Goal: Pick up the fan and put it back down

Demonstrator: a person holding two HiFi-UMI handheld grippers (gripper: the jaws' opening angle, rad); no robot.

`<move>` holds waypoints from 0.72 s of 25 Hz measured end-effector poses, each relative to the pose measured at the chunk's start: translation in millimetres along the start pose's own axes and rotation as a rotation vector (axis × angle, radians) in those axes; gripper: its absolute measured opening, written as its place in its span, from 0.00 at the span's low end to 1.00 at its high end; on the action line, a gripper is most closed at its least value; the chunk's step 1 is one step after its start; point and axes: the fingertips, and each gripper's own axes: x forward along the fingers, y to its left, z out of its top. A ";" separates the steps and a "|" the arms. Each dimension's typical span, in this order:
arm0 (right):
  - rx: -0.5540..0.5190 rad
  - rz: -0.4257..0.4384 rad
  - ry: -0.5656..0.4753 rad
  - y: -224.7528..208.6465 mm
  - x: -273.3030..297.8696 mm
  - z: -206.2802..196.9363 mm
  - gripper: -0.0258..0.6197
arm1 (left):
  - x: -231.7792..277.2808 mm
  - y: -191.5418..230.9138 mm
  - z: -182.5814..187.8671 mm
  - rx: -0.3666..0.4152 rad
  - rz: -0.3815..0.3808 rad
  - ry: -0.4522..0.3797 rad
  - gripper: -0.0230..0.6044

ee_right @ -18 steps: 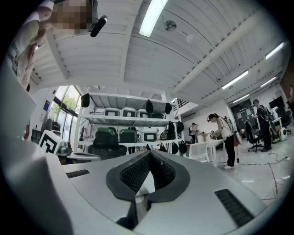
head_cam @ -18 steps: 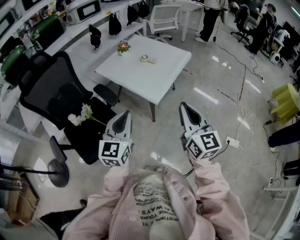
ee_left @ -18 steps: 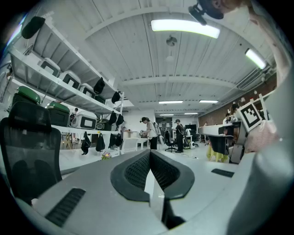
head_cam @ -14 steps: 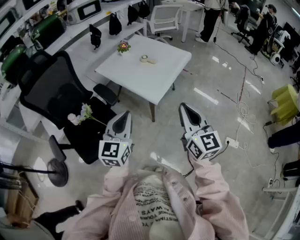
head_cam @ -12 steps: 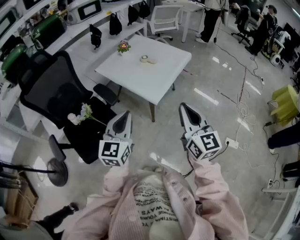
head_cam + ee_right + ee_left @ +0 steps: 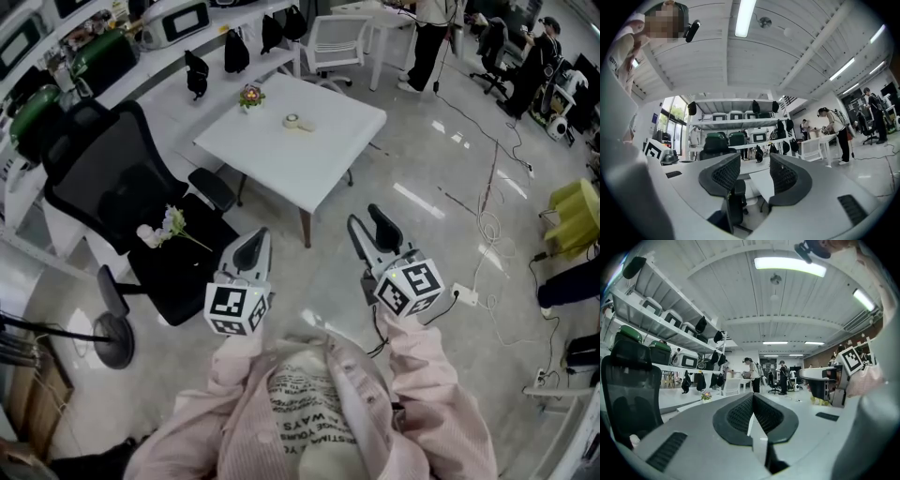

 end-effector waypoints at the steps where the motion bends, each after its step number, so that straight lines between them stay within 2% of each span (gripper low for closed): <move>1: 0.007 -0.003 0.003 -3.2 -1.1 -1.6 0.31 | 0.9 -1.9 -1.6 -0.003 0.002 0.001 0.04; 4: 0.028 -0.006 0.014 -11.4 -3.7 -5.5 0.38 | 3.9 -7.2 -5.5 -0.011 0.008 0.007 0.04; 10: 0.046 0.003 0.019 -21.7 -9.0 -9.7 0.39 | 8.4 -19.9 -9.6 -0.021 0.014 0.021 0.04; 18: 0.090 0.032 0.018 -34.4 5.5 -17.5 0.39 | 24.0 -10.0 -12.8 -0.032 0.042 0.027 0.04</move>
